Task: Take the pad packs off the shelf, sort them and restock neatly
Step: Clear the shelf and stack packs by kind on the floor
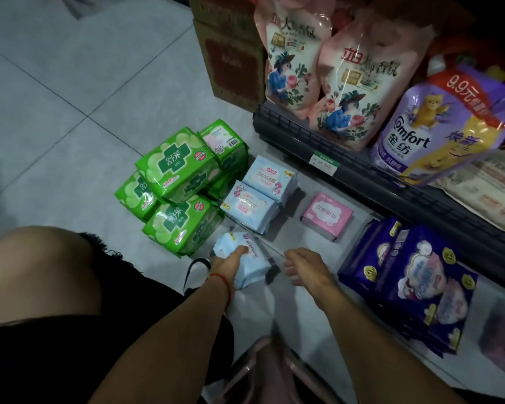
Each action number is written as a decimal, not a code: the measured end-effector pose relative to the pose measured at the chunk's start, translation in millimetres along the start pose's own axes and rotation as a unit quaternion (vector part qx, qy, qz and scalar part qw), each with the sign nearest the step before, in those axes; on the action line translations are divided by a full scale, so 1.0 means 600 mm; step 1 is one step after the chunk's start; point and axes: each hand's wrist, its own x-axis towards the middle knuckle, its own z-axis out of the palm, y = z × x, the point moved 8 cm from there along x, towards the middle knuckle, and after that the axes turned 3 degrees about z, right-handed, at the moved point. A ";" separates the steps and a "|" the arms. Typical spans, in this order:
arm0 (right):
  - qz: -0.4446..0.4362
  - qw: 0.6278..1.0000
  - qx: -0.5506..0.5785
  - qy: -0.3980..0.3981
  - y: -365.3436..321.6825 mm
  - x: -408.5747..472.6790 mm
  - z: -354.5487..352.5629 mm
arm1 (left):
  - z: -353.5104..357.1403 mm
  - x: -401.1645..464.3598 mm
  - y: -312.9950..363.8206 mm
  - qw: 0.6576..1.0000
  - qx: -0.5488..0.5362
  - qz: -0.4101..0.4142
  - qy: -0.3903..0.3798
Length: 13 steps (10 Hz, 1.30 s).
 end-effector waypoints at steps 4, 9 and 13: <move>-0.016 0.985 -0.171 0.028 0.050 0.011 -0.030 | 0.053 0.085 0.006 0.997 -0.045 -0.060 -0.021; -0.099 0.984 -0.138 0.049 -0.048 -0.002 -0.032 | 0.071 -0.148 0.088 0.992 0.101 -0.060 -0.044; -0.309 0.930 -0.032 0.194 -0.296 -0.207 -0.244 | 0.253 -0.495 0.388 0.884 0.216 0.353 -0.218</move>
